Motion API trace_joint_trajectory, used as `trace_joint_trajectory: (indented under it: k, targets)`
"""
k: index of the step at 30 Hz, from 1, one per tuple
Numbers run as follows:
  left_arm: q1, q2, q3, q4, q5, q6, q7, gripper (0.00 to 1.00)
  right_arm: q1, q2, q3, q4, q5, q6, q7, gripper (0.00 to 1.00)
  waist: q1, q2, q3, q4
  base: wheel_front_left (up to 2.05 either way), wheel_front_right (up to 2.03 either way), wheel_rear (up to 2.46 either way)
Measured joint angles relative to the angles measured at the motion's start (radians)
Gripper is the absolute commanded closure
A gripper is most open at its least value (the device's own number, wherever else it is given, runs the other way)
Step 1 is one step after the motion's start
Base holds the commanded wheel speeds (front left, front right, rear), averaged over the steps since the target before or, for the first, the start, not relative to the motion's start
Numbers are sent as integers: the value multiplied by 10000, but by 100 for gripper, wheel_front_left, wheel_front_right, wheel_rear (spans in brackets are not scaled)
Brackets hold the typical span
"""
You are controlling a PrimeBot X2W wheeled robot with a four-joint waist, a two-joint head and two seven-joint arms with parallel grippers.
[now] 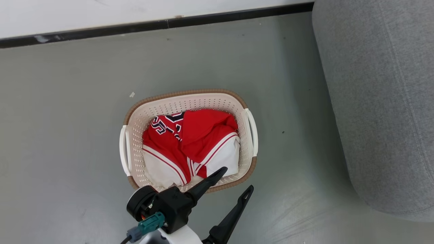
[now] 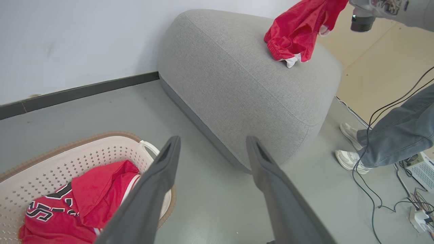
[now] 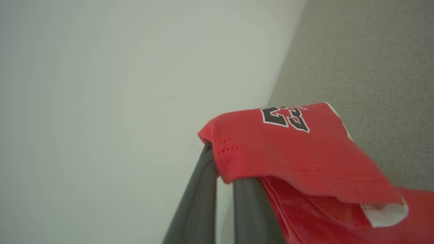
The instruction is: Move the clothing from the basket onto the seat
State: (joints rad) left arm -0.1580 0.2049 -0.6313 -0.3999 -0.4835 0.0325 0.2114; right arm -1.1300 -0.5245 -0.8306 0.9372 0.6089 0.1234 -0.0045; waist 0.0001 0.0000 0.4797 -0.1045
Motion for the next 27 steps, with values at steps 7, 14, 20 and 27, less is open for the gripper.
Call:
trace_joint_trajectory:
  k: [7, 14, 20, 27]
  targets:
    - [-493, -46, 38, -146, 17, -2, 88, 0, 578, 140, 424, 155, -669, 0, -360, 100, 0, 0, 488, 78, 0, 0, 0]
    - [-709, -12, 155, -148, 221, -2, 167, 0, 826, 217, 245, 418, -1012, 0, -1070, 100, 0, 1, 890, 18, 0, 0, 0]
    - [-1011, -23, 259, -40, 272, -92, 84, 0, 1027, 713, 759, 502, -1528, 0, -1578, 75, 0, 0, 1052, -178, 0, 0, 0]
    - [-1220, -182, 332, 203, 182, -190, -117, 0, 1213, 748, 1685, 443, -2406, 0, -1937, 33, 0, 0, 877, -250, 0, 0, 0]
